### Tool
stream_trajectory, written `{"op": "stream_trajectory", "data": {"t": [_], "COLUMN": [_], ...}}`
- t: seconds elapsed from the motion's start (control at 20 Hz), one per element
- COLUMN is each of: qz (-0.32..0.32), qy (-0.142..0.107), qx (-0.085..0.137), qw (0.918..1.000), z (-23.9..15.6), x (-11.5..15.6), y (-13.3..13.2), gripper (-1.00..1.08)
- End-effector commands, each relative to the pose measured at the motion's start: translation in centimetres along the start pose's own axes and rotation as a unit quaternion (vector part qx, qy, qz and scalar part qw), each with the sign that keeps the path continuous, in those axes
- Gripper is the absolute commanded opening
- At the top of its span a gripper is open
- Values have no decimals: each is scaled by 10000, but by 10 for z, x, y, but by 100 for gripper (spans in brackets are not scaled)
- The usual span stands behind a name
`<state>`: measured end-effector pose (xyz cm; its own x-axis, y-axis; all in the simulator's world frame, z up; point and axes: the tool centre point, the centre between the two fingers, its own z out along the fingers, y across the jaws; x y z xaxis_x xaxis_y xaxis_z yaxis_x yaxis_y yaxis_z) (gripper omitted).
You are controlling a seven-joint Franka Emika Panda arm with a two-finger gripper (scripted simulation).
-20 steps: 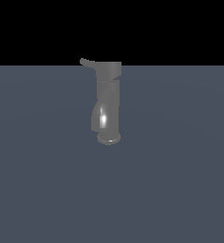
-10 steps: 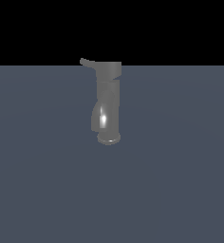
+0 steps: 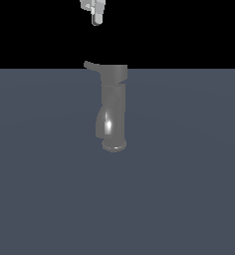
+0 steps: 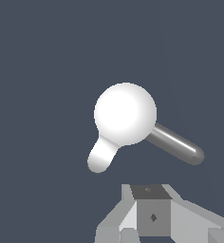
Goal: Turn on the faucet by rotating a designated handle.
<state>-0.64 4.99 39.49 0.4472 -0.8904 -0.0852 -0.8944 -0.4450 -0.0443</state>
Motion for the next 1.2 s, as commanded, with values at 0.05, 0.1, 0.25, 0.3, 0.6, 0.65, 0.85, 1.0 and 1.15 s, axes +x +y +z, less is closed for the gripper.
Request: {"op": "stream_trajectory", "data": {"t": [0.05,0.1,0.25,0.3,0.6,0.65,0.85,1.0,1.15], "qz": [454,581,958,1082,1774,1869,2182,2351,2465], "qy": [49,65,121,142,278,299,375,418,449], "qx": [-32,-41,-66,-73,-103,-105,-109,-109,-108], "qw": [9990,9983,9953,9940,9837,9819,9751,9710,9680], "z": [15,20,34,38,66,70,83,91,96], "x": [5,6,9,11,16,17,19,21,21], "y": [-16,-20,-32,-37,-59,-62,-72,-77,-81], "gripper": [-100,-100,-100,-100,-100,-100,-100,-100,-100]}}
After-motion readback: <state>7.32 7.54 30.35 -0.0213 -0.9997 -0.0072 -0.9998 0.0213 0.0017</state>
